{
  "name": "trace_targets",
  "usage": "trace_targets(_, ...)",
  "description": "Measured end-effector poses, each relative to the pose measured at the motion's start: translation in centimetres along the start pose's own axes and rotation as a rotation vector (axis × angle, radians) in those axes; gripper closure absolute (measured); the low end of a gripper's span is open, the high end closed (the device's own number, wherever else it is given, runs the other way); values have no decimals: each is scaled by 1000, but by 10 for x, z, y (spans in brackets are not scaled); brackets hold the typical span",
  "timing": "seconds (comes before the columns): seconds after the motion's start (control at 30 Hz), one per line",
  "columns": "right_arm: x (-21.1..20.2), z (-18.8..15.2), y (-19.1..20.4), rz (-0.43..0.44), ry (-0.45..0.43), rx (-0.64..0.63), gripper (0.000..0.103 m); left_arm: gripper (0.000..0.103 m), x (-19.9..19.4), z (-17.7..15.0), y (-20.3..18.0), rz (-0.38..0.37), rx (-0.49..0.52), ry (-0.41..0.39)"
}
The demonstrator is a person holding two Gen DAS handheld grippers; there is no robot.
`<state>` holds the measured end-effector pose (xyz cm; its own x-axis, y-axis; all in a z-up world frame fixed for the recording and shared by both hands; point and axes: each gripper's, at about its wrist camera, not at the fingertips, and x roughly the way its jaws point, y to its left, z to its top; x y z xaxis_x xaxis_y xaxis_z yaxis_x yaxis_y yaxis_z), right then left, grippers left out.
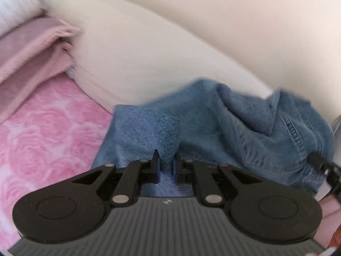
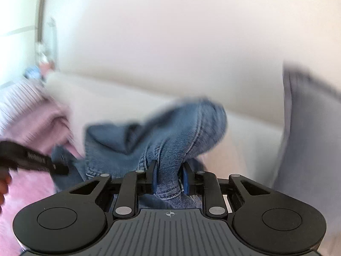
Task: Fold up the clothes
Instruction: 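Lift the jeans with both grippers and lay them flat on the bed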
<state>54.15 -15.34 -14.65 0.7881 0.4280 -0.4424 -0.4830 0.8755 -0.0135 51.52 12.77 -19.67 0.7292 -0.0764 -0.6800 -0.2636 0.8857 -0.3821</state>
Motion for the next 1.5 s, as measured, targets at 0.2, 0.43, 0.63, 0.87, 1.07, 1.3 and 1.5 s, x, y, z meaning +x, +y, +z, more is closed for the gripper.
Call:
trace_targets(0.2, -68, 56, 64, 204, -186, -71, 82, 97, -133, -9, 43, 19, -140, -167)
trace_targets(0.43, -139, 108, 191, 539, -365, -124, 82, 99, -344, -54, 107, 152, -279, -456)
trace_targets(0.63, -225, 150, 333, 850, -518, -150, 82, 99, -549, -110, 140, 358, -338, -750)
trace_targets(0.87, -350, 175, 456, 1183, -669, -76, 82, 99, -740, -186, 114, 699, -263, -999)
trace_targets(1.07, -404, 116, 484, 1365, -767, -279, 81, 98, -745, -268, 117, 837, -320, -880)
trace_targets(1.3, -313, -38, 491, 901, 19, -797, 71, 96, -644, -396, 183, 671, -743, -280)
trace_targets(1.5, -286, -98, 414, 813, 358, -716, 70, 95, -629, -416, 177, 778, -665, -76)
